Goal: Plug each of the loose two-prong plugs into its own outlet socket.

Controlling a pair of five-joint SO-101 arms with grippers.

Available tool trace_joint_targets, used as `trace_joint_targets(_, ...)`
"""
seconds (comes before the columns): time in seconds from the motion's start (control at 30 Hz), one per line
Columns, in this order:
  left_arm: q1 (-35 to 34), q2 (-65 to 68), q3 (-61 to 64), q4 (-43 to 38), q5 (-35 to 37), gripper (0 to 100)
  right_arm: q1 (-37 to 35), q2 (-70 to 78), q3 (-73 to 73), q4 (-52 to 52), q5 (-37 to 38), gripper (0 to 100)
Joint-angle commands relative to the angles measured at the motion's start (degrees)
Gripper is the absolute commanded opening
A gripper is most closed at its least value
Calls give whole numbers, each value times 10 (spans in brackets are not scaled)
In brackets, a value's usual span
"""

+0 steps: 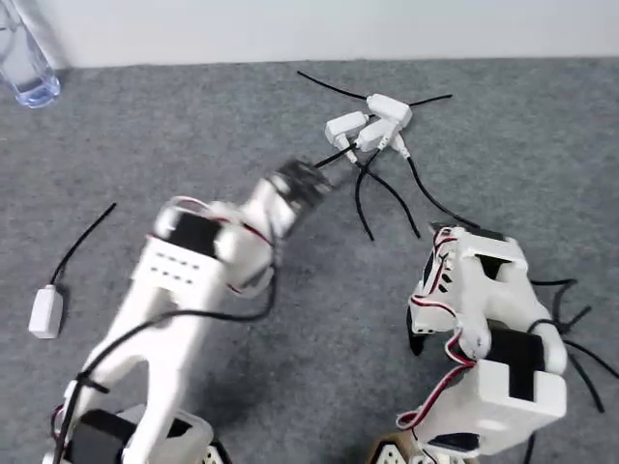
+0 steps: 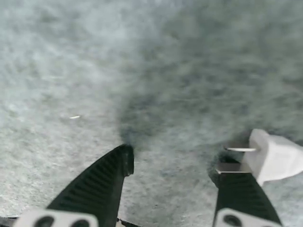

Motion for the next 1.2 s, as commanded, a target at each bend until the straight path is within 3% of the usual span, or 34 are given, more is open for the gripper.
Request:
trace_joint_targets(0.0, 77, -20, 54, -95, -5, 11, 66, 4, -45, -69, 11, 278)
trace_joint_targets(0.17, 102, -19, 105, -164, -61, 11, 96, -13, -48, -74, -16, 278)
trace_joint_targets(0.47, 158, -14, 138, -171, -161, 12, 81, -22, -25, -103, -20, 278)
trace_joint_targets(0.7, 164, 122, 89, -179, -195, 37, 84, -22, -25, -102, -19, 278)
trace_joint_targets(0.9, 164, 201, 43, -178, -171, 175, 82, -23, -24, -102, -18, 278)
trace_joint_targets(1.17, 164, 201, 36, -179, -171, 185, 80, -23, -24, -102, -18, 278)
